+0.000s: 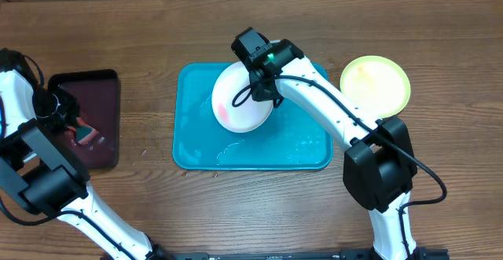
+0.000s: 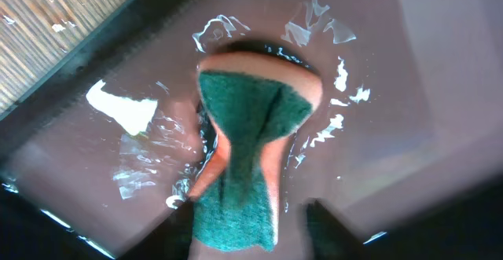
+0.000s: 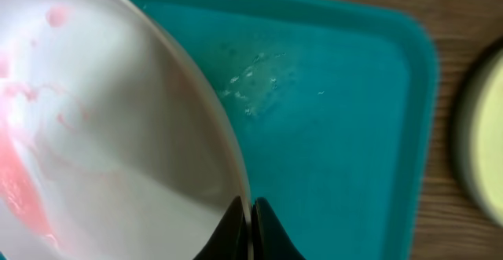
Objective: Clean dirty plates on tray and stack at the side
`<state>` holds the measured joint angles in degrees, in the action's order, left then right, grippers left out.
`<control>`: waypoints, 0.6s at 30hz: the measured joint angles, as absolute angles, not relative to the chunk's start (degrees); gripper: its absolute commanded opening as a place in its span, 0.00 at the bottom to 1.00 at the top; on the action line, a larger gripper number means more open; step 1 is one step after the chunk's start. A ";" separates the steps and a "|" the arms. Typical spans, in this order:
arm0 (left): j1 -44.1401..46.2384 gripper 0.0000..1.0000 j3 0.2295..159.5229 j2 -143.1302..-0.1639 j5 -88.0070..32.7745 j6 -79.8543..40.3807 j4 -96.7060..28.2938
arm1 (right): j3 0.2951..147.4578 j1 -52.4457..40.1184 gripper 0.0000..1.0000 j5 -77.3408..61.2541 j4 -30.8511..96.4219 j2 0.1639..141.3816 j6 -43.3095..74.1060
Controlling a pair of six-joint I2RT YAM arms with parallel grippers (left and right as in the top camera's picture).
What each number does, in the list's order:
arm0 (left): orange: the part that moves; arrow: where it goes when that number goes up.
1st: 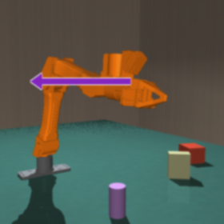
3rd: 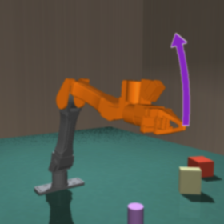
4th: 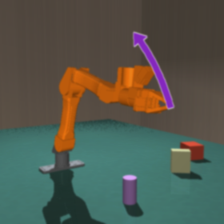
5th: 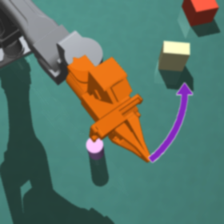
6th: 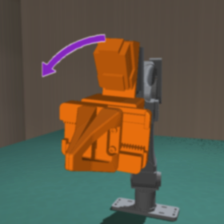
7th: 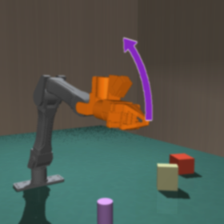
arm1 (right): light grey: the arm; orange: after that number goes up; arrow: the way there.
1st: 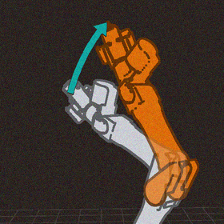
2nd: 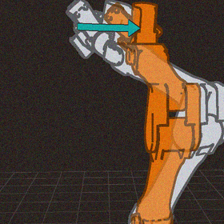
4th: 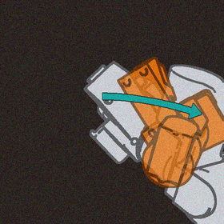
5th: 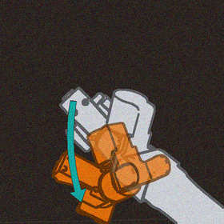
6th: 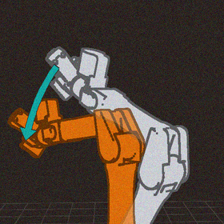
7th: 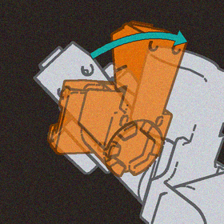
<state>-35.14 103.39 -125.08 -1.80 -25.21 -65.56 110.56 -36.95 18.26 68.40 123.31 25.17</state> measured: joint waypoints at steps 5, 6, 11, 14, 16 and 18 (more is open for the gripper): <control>-35.05 0.73 103.39 -125.08 -3.66 -25.34 -65.54 | 115.68 -39.75 0.04 27.33 73.63 123.33 24.60; -34.98 0.74 103.39 -125.08 -4.21 -25.34 -65.49 | 116.64 -40.51 0.04 29.47 74.63 123.33 23.99; -34.98 0.96 103.39 -125.08 -8.97 -25.26 -64.07 | 119.59 -44.29 0.04 41.58 77.25 123.33 20.03; -34.98 1.00 103.39 -125.08 -11.68 -25.45 -63.83 | 120.03 -46.68 0.04 51.22 77.23 123.33 15.53; -34.98 1.00 103.39 -125.08 -13.17 -25.47 -63.81 | 120.05 -48.29 0.04 57.87 77.10 123.33 11.99; -34.98 1.00 103.39 -125.08 -14.66 -25.47 -63.81 | 120.05 -50.04 0.04 66.17 75.72 123.31 8.16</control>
<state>-34.98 103.39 -125.08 -14.66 -25.47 -63.81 120.05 -50.04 66.17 75.72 123.31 8.16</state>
